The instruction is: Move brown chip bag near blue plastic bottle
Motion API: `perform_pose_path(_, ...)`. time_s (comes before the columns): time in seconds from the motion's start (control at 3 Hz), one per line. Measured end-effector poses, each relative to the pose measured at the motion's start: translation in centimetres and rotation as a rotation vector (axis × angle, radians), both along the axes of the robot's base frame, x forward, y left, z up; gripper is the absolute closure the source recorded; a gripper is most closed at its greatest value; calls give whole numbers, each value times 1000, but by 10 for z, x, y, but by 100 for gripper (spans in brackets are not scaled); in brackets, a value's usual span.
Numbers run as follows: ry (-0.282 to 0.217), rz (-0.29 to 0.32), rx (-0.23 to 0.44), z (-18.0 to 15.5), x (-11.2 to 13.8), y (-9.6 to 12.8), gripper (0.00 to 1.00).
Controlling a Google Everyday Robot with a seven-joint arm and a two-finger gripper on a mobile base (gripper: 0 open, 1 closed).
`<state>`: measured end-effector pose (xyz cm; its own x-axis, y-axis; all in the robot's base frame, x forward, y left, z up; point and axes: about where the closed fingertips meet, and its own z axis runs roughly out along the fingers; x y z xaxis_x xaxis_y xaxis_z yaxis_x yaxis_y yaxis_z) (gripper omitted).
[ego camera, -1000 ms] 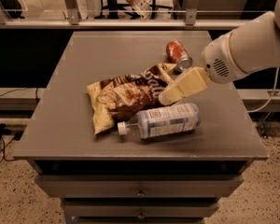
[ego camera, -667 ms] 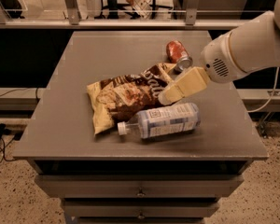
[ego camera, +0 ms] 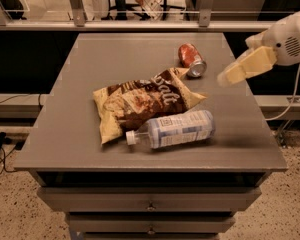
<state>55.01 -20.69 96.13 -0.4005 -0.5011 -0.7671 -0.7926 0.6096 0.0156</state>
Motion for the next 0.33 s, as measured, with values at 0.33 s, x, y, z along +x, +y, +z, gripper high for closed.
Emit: perform_pose_path(0.33, -60, 3, 6, 31, 9, -7, 0)
